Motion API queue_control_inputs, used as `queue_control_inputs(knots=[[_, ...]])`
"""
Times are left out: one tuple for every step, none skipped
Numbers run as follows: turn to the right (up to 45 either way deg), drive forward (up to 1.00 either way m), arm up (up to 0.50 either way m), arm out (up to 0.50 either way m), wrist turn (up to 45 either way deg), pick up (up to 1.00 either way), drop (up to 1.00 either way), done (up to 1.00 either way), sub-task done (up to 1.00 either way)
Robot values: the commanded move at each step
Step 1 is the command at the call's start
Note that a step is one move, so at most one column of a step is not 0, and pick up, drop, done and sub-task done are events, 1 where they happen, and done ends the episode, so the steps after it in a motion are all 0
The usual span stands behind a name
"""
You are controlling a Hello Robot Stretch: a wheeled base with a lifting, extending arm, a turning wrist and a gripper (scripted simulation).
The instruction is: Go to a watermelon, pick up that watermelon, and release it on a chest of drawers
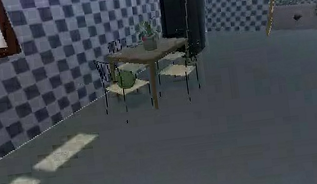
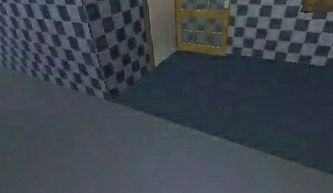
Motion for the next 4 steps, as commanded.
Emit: queue_control_inputs(knots=[[0.0, 1.00, 0.00, 0.00, 0.0, 0.00, 0.00, 0.00, 0.00], [-6.0, 0.00, 0.00, 0.00, 0.0, 0.00, 0.00, 0.00, 0.00], [0.0, 0.55, 0.00, 0.00, 0.0, 0.00, 0.00, 0.00, 0.00], [-45.0, 0.00, 0.00, 0.00, 0.0, 0.00, 0.00, 0.00, 0.00]])
